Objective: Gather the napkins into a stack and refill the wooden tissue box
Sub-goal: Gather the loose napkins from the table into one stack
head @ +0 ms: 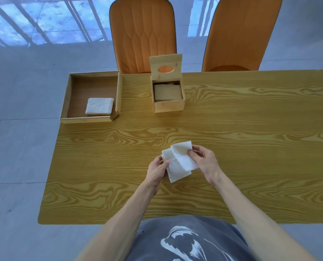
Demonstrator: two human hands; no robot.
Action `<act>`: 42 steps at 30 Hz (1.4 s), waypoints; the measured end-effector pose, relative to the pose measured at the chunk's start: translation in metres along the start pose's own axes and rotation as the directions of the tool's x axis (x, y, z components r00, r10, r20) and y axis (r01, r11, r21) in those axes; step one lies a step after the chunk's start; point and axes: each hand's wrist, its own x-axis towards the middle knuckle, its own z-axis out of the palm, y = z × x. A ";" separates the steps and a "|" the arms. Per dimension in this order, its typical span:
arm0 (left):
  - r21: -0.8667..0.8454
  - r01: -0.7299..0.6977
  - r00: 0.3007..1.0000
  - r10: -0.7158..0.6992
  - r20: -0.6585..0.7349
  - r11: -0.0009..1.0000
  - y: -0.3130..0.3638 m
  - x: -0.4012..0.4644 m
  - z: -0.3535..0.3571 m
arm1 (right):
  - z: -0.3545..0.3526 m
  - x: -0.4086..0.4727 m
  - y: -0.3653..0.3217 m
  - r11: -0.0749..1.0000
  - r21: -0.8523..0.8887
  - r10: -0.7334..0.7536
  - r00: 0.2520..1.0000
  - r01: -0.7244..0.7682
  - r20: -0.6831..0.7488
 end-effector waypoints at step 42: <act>0.849 -0.369 0.872 0.457 0.176 0.377 0.010 -0.002 -0.075 | 0.062 -0.030 0.029 0.777 -0.582 -0.258 0.965 0.241 0.056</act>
